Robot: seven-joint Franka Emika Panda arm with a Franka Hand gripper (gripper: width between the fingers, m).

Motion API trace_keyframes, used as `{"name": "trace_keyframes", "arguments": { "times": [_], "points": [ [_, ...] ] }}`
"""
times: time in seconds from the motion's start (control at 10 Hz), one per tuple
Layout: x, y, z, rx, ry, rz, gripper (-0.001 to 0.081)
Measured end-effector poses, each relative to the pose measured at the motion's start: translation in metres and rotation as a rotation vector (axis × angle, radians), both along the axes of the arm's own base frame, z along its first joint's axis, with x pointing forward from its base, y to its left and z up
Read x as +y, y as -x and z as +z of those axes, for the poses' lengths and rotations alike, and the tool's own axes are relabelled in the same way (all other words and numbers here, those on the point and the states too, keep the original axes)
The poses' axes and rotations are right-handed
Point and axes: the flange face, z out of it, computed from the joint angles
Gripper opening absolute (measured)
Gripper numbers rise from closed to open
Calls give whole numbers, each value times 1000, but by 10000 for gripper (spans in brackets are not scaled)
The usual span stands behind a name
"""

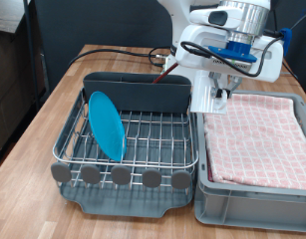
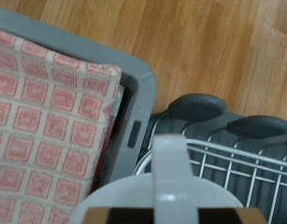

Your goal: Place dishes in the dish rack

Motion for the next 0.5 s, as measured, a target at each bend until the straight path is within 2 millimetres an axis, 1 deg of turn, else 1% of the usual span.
{"name": "trace_keyframes", "arguments": {
  "times": [0.2,0.5],
  "points": [
    [-5,-16,-1,-14,4,-12,72],
    [-14,-34,-9,-24,6,-40,72]
  ]
}}
